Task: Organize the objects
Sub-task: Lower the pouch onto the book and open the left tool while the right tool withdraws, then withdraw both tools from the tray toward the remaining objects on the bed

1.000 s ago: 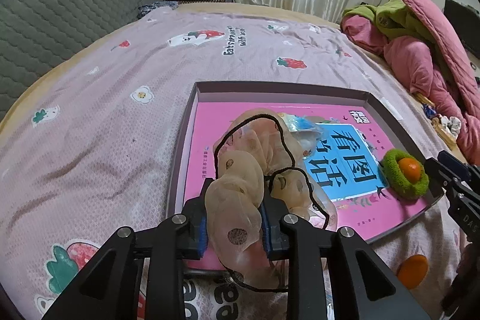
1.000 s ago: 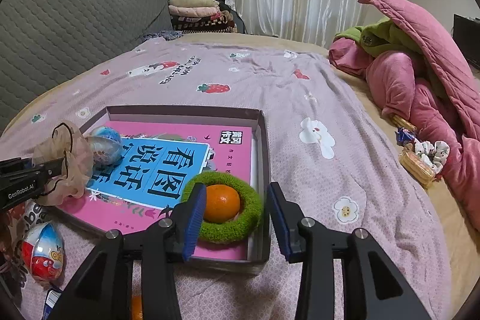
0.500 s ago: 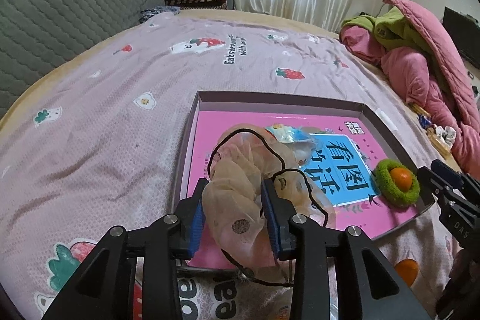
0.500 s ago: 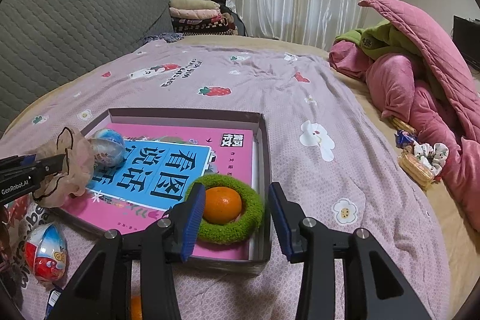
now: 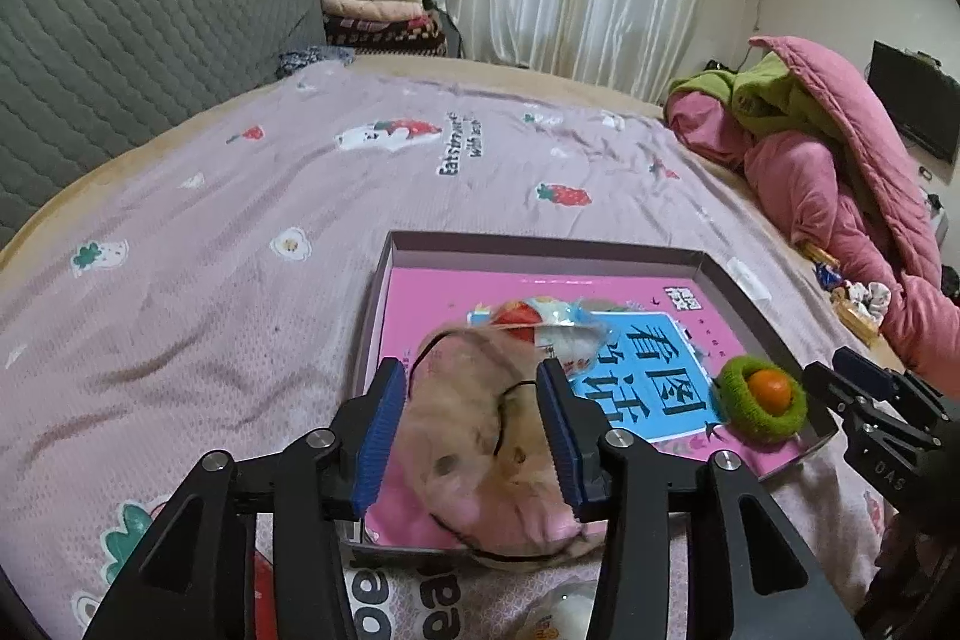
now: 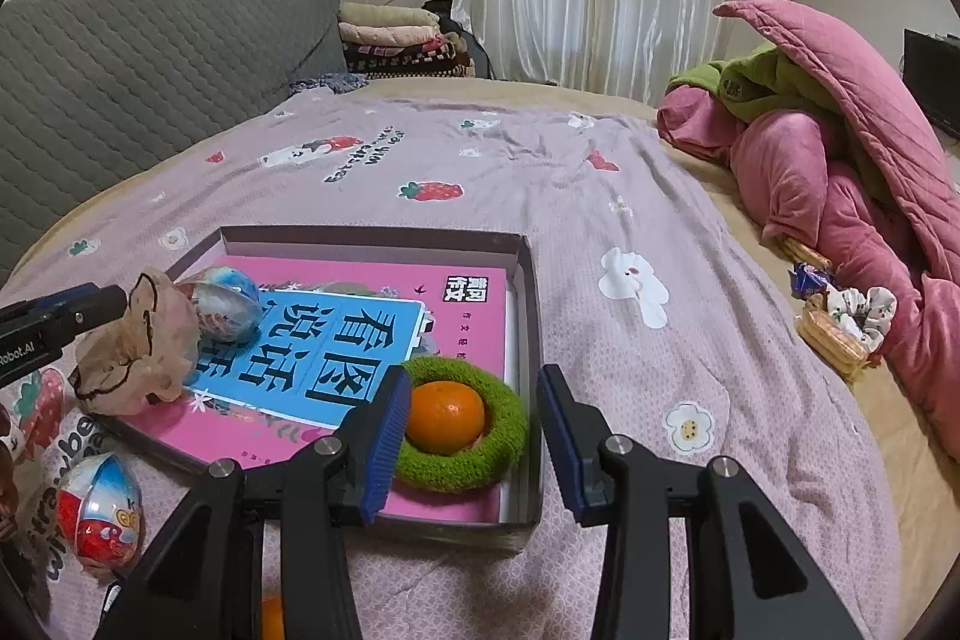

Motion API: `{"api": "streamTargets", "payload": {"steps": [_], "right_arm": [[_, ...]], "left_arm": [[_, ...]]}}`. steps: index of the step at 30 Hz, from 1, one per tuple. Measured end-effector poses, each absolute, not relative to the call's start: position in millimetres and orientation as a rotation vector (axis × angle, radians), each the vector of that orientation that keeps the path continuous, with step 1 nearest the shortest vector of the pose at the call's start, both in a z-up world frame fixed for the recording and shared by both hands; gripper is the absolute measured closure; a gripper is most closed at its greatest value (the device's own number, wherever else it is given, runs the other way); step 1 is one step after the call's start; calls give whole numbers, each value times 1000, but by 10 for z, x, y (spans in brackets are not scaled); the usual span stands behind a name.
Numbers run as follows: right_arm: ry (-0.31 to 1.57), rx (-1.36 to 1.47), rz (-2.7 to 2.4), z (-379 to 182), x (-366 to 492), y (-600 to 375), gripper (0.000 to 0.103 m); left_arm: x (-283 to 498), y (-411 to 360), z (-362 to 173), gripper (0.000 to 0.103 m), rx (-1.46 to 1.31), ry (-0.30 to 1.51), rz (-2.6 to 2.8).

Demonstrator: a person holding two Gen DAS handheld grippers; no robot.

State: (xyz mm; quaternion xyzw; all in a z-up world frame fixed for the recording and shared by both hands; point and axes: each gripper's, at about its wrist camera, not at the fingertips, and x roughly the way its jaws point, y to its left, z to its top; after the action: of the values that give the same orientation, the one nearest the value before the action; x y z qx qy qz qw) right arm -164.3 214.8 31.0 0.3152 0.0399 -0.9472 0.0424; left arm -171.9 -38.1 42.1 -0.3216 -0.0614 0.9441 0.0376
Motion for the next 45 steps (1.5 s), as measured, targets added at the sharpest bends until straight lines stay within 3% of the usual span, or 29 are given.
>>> {"api": "streamTargets", "payload": {"steps": [18, 22, 45], "right_arm": [[130, 919, -2902, 370, -1586, 2115, 54], [132, 900, -2903, 397, -1556, 2108, 48], [189, 813, -2880, 519, -1388, 1989, 48]], "left_arm": [[-1644, -375, 506, 43, -938, -197, 2918], [-1615, -365, 525, 40, -927, -191, 2924], [-1402, -272, 612, 29, -871, -239, 2904]]}}
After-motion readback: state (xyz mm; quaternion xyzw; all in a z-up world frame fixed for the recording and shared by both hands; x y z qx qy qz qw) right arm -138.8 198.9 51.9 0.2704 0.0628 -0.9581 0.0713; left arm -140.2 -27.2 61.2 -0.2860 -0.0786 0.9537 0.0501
